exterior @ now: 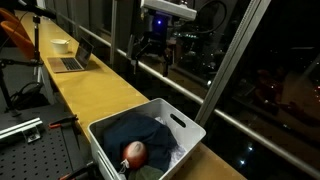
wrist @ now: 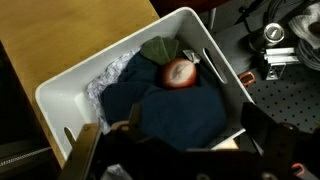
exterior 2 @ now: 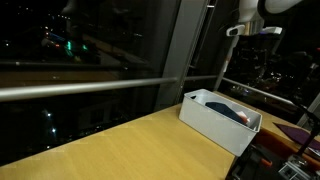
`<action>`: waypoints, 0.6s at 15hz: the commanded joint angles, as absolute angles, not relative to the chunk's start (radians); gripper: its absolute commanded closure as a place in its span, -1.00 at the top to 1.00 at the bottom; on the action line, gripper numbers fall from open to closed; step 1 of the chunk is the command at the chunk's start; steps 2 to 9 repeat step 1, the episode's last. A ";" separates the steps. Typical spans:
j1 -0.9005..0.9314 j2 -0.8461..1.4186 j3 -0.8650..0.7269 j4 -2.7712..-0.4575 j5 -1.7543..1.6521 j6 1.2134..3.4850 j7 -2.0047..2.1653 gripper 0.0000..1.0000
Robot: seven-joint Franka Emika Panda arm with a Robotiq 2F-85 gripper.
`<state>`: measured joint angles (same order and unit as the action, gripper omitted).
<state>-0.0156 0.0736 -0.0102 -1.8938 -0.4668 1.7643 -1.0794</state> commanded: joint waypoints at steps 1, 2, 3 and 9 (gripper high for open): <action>-0.017 0.074 -0.008 -1.892 -0.466 1.762 -1.080 1.00; -0.017 0.074 -0.008 -1.892 -0.466 1.762 -1.080 1.00; -0.017 0.074 -0.008 -1.892 -0.466 1.762 -1.080 1.00; -0.017 0.074 -0.008 -1.892 -0.466 1.762 -1.080 1.00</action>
